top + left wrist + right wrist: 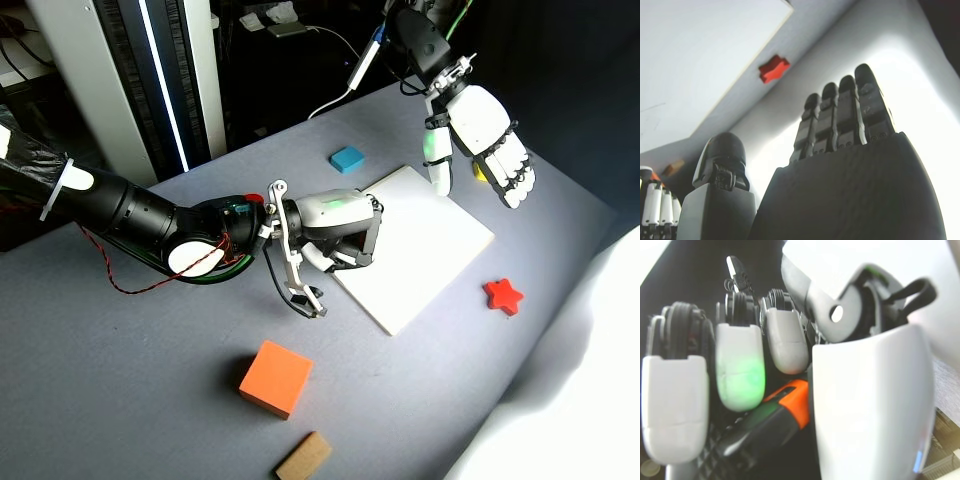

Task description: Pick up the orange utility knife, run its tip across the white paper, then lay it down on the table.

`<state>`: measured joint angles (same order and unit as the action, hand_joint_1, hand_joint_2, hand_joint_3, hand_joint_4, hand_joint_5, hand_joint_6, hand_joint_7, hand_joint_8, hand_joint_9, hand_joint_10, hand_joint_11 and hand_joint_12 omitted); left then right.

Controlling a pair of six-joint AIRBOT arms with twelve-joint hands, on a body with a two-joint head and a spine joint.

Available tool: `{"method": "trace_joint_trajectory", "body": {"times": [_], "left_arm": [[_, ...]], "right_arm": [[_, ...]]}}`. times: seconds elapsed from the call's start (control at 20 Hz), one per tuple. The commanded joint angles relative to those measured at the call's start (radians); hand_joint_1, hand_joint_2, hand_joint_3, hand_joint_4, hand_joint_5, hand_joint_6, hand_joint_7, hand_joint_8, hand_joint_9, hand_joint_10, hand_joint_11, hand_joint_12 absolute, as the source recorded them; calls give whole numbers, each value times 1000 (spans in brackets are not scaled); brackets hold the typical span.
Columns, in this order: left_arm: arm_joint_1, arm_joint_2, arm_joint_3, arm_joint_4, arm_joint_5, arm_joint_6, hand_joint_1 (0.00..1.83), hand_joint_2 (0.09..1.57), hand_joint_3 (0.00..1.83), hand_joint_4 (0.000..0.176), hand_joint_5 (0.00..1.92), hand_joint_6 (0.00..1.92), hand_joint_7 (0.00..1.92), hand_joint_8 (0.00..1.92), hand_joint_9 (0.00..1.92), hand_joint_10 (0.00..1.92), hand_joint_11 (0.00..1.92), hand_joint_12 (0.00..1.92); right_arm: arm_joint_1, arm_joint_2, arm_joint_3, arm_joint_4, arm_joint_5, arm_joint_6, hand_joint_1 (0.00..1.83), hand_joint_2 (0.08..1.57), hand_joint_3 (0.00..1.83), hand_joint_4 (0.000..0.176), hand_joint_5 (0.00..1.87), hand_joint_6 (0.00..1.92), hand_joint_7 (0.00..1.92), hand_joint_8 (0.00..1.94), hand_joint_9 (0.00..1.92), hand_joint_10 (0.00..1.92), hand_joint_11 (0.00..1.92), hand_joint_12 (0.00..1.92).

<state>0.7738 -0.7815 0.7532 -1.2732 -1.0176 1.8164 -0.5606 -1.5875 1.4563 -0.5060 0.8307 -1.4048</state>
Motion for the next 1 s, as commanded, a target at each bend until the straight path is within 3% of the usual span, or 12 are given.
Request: {"method": "trace_joint_trajectory", "body": {"times": [0.0,0.55,0.7,0.8,0.95], "left_arm": [[-1,11,6,49,-91,0,0,1304,0,0,24,0,25,0,0,0,0,165],[-2,10,6,49,-92,2,0,1304,0,0,17,2,22,2,0,0,0,135],[-2,10,6,49,-93,2,0,1298,0,0,27,3,42,2,19,5,0,254],[-2,10,6,49,-95,2,0,1310,2,0,31,3,23,2,0,0,0,165],[-2,10,6,49,-95,2,0,1310,1,0,31,4,28,3,7,2,0,183]], "right_arm": [[2,10,-2,15,133,-4,1469,1001,783,176,1556,1921,1812,1941,1921,1921,1921,1921],[-6,32,-2,-17,142,18,1464,1003,789,176,1555,1921,1817,1941,1921,1921,1921,1921],[0,24,-3,-17,135,18,1472,992,780,176,1595,1921,1826,1941,1921,1921,1921,1921],[-2,25,-2,-18,134,19,1474,991,781,176,1587,1921,1817,1941,1921,1921,1921,1921],[-11,40,-1,-26,137,24,1474,996,787,176,1607,1921,1816,1941,1921,1921,1921,1921]]}}
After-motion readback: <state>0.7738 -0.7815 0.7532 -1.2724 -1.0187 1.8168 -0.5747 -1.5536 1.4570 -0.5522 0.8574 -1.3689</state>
